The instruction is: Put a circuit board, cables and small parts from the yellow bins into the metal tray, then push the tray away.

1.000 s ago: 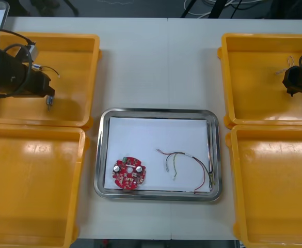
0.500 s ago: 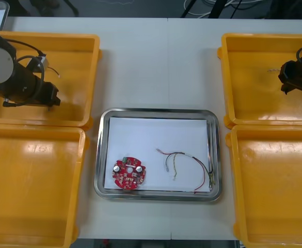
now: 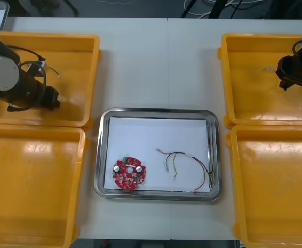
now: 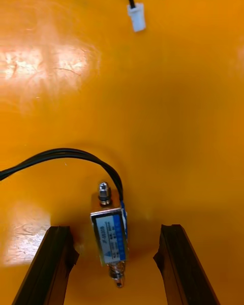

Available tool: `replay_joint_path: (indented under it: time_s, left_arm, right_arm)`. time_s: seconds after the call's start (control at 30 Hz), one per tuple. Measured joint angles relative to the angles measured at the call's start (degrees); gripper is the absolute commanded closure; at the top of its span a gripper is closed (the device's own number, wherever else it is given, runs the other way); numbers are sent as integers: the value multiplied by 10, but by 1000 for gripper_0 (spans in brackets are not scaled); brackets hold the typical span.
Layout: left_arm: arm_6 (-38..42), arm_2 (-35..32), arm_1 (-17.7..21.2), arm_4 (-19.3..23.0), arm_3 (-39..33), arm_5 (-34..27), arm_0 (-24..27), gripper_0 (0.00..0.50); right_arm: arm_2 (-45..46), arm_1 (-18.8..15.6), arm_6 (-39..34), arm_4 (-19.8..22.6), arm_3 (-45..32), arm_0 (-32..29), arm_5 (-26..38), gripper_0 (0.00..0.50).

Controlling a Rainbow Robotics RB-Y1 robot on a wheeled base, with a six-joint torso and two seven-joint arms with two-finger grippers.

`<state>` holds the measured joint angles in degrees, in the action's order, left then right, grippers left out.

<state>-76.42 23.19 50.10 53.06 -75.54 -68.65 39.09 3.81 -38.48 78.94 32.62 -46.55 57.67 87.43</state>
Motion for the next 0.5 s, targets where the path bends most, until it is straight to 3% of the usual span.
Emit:
replay_joint_path:
  time_s: [0.27, 0.3, 0.33, 0.37, 0.4, 0.43, 0.5]
  left_arm:
    - [15, 0, 0, -3, 3, 7, 0, 0]
    - [17, 0, 0, -3, 3, 8, 0, 21]
    - [17, 0, 0, -3, 3, 9, 0, 85]
    - [17, 0, 0, -4, 3, 10, 0, 245]
    - [17, 0, 0, -4, 3, 11, 0, 474]
    - [17, 0, 0, -4, 3, 13, 0, 500]
    - [17, 0, 0, -4, 4, 14, 0, 500]
  right_arm:
    - [0, 11, -10, -10, -74, -33, 9, 500]
    - [0, 11, -12, -10, -80, -37, 11, 500]
    - [0, 12, -12, -10, -82, -39, 13, 500]
    - [0, 12, -12, -11, -83, -41, 15, 500]
    - [0, 13, -12, -11, -83, -42, 16, 500]
    - [0, 14, -12, -12, -83, -42, 17, 500]
    - [0, 18, -12, -17, -86, -43, 18, 500]
